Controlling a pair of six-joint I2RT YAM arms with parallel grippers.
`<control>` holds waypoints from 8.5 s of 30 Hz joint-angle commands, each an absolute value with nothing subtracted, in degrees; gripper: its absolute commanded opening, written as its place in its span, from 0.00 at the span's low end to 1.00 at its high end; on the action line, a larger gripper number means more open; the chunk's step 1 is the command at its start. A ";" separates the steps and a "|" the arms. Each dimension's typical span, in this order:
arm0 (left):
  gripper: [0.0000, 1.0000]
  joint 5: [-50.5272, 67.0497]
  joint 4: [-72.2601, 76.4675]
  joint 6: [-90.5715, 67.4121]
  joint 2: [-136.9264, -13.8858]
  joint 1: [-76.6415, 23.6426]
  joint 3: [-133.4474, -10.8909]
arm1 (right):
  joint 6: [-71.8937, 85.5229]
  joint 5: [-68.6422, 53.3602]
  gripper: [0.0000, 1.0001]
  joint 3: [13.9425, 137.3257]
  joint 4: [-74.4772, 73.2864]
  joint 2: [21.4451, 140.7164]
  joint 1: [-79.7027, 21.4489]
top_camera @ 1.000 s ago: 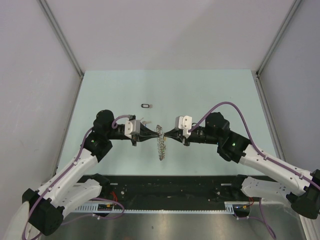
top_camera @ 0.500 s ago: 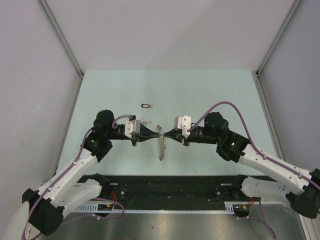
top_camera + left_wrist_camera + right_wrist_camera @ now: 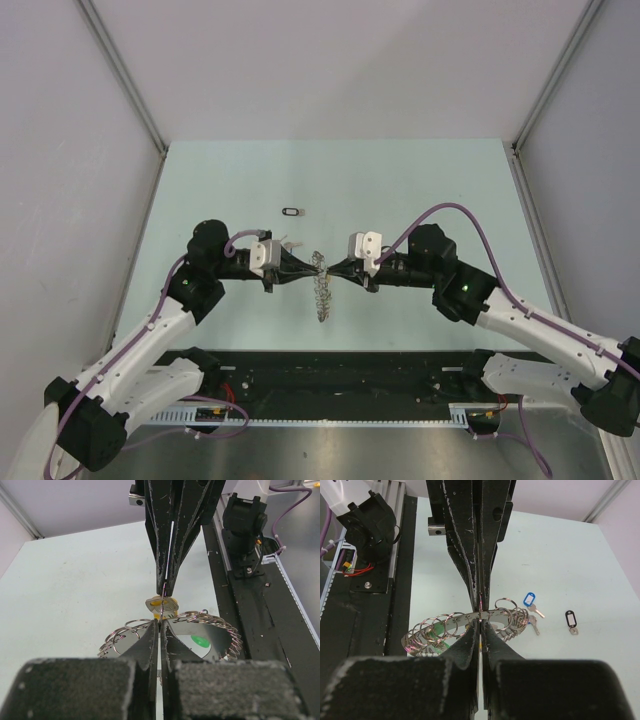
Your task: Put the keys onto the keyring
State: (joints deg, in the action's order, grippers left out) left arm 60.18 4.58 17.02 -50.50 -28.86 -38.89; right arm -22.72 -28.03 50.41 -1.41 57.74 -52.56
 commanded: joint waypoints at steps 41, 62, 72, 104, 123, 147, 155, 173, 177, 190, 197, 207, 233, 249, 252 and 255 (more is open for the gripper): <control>0.00 48.69 -10.80 13.44 -50.45 -34.36 -44.30 | -25.58 -23.47 0.00 53.09 -1.41 58.54 -55.99; 0.00 45.00 -6.34 5.81 -50.36 -35.68 -45.18 | -27.25 -23.12 0.00 54.23 -4.83 60.38 -56.78; 0.00 42.81 -6.33 9.67 -46.76 -35.60 -42.10 | -27.16 -19.86 0.00 54.23 -6.86 57.92 -56.86; 0.00 46.14 -0.53 13.89 -42.36 -35.60 -37.27 | -26.28 -23.56 0.00 53.96 -5.45 59.06 -56.51; 0.00 46.84 -0.26 14.15 -42.01 -35.60 -36.65 | -26.10 -24.52 0.00 53.96 -5.10 58.97 -56.43; 0.00 46.58 1.32 14.06 -41.40 -35.68 -36.12 | -25.84 -23.64 0.00 53.96 -5.54 57.48 -56.43; 0.00 46.93 1.32 14.24 -41.48 -35.60 -36.04 | -25.40 -22.50 0.00 53.96 -5.27 57.66 -56.43; 0.01 47.02 1.41 14.33 -41.57 -35.60 -35.95 | -25.31 -21.89 0.00 53.96 -5.19 57.13 -56.34; 0.01 47.11 1.49 14.33 -41.66 -35.60 -36.04 | -25.22 -22.06 0.00 53.96 -5.10 57.39 -56.43; 0.00 47.37 1.67 14.33 -41.40 -35.60 -35.95 | -25.49 -23.99 0.00 53.96 -4.66 58.53 -56.43; 0.00 47.29 2.11 14.15 -41.22 -35.60 -35.86 | -25.49 -24.87 0.00 54.05 -4.75 58.89 -56.43; 0.00 47.73 2.02 14.24 -41.13 -35.60 -35.68 | -25.49 -24.87 0.00 53.96 -4.57 59.15 -56.43; 0.00 47.37 2.02 14.24 -41.05 -35.60 -35.77 | -25.22 -22.50 0.00 54.05 -5.01 58.27 -56.43; 0.00 47.28 2.46 13.98 -41.13 -35.60 -35.68 | -25.49 -24.52 0.00 53.96 -4.57 58.97 -56.43; 0.01 47.29 2.46 14.06 -41.22 -35.60 -35.68 | -25.49 -24.61 0.00 54.05 -4.40 59.15 -56.43; 0.00 47.55 2.55 14.06 -41.13 -35.60 -35.68 | -25.49 -24.70 0.00 53.96 -4.48 59.41 -56.43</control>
State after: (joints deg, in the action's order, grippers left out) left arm 45.80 -1.37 13.10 -42.19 -35.35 -35.35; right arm -25.56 -23.66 52.10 -6.96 58.94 -56.45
